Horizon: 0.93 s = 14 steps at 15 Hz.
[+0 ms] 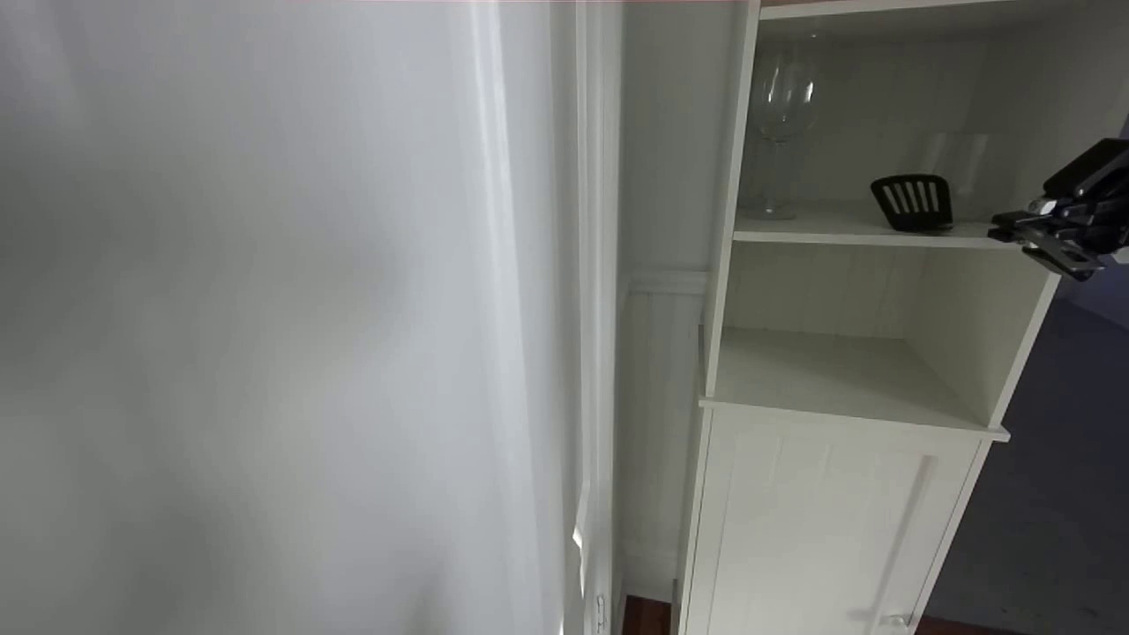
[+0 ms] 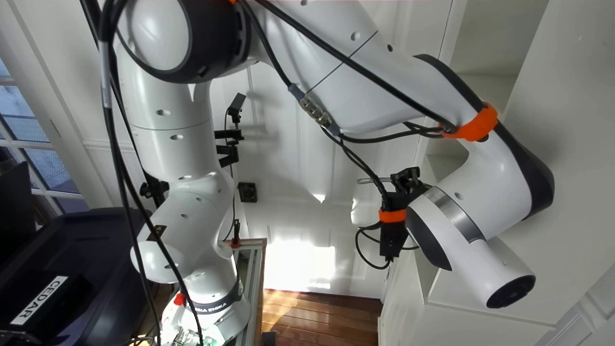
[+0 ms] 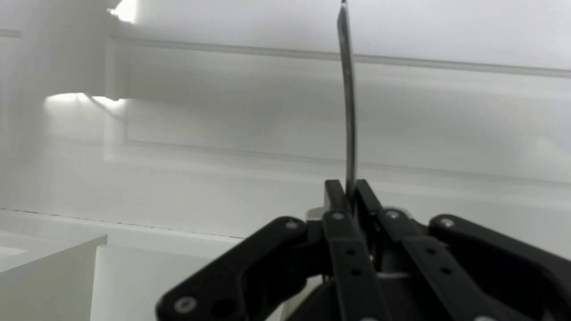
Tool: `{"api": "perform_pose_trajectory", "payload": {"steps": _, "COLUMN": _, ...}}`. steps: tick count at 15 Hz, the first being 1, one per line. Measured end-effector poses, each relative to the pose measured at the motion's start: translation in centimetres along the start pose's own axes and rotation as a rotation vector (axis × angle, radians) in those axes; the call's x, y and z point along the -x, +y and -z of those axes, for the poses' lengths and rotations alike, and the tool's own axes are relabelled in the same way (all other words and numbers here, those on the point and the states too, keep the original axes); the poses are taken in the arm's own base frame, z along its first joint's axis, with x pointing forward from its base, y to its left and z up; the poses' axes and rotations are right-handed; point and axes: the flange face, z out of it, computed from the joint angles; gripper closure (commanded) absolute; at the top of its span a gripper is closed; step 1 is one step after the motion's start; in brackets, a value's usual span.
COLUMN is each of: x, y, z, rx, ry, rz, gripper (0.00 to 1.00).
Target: Pick up the spatula and place it on the bottom shelf
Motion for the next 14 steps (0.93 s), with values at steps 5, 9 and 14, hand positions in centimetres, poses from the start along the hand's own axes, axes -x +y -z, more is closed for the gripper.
{"api": "perform_pose_trajectory", "payload": {"steps": 5, "x": 0.5, "y": -0.3, "z": 0.0, "rx": -0.014, "ry": -0.051, "rz": 0.061, "gripper": 0.97}}
{"api": "perform_pose_trajectory", "payload": {"steps": 9, "x": 0.6, "y": -0.7, "z": 0.1, "rx": -0.014, "ry": -0.086, "rz": 0.099, "gripper": 0.97}}
{"api": "perform_pose_trajectory", "payload": {"steps": 14, "x": 1.0, "y": -1.1, "z": 0.0, "rx": -0.028, "ry": -0.159, "rz": 0.142, "gripper": 0.97}}
